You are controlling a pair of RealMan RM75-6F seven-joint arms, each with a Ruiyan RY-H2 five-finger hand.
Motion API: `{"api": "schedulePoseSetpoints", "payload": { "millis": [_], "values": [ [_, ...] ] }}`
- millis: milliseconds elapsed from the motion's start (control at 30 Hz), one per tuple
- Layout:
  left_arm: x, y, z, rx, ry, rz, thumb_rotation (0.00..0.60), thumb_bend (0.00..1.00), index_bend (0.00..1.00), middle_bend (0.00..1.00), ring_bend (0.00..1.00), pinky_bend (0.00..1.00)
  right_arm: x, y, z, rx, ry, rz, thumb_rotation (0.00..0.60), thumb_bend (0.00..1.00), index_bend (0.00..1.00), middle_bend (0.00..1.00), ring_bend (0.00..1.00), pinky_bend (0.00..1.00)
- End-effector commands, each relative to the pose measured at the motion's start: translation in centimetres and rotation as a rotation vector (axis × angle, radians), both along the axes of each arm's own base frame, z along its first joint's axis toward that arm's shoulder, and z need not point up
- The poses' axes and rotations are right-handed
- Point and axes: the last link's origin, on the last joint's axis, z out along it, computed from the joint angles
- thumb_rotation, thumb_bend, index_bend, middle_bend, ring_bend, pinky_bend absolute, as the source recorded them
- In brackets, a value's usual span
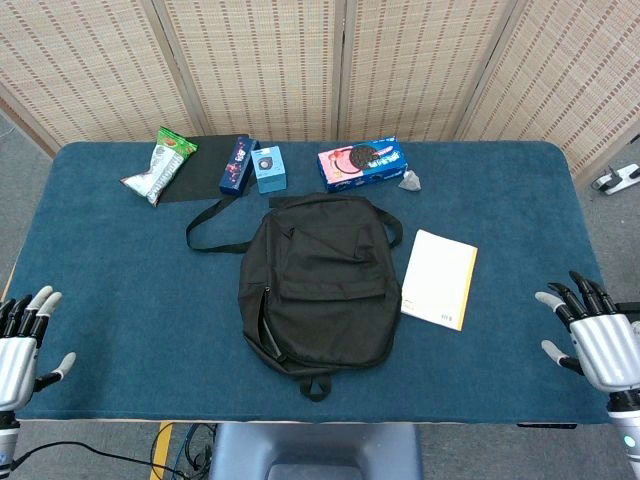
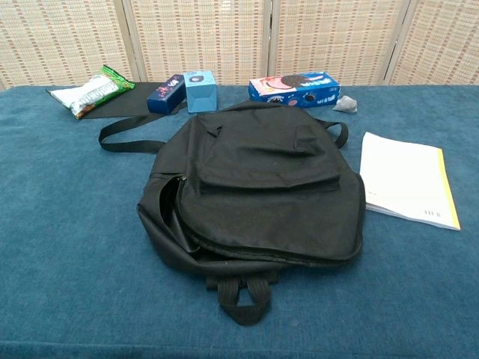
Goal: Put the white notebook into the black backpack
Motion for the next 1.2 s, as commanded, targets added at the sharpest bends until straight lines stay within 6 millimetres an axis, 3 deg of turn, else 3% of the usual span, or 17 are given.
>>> {"api": "schedulePoseSetpoints", "payload": {
  "millis": [33,267,467,800,1033,1200],
  "values": [
    [0.0,0.0,0.0,-0.005,0.001,-0.001,0.600,0.25,0.12,0.07,0.06,0.03,0.0,0.0,0.0,0.000,-0.002,0.002,0.600,0.15,0.27,0.21,0.05,0.12],
    [0.2,0.1,-0.2,-0.005,0.000,-0.006,0.600,0.25,0.12,0.07,0.06,0.03,0.2,-0.5,-0.1,0.019,0.012,0.016,0.600,0.14,0.27,0.21,0.05,0.11],
    [0.3,0.2,-0.2,-0.001,-0.002,-0.005,0.600,0.25,0.12,0.07,0.06,0.03,0.9,-2.2,-1.1,0.069,0.034,0.038,0.600,0.11,0.27,0.21,0.06,0.12],
    [0.2,-0.2,0.0,0.005,-0.002,0.004,0.600,0.25,0.12,0.07,0.06,0.03,1.7,-7.0,-6.2,0.244,0.075,0.073,0.600,0.11,0.27,0.24,0.07,0.13],
    [-0.1,-0.6,0.3,0.018,-0.001,0.020,0.600,0.25,0.12,0.07,0.06,0.03,0.9,-10.1,-10.0,0.309,0.145,0.106,0.600,0.09,0.27,0.21,0.07,0.13],
    [-0.1,-0.6,0.3,0.019,0.001,0.026,0.600,0.25,0.12,0.07,0.06,0.03,0.2,-11.4,-11.5,0.346,0.172,0.109,0.600,0.05,0.24,0.17,0.06,0.13]
  ]
}}
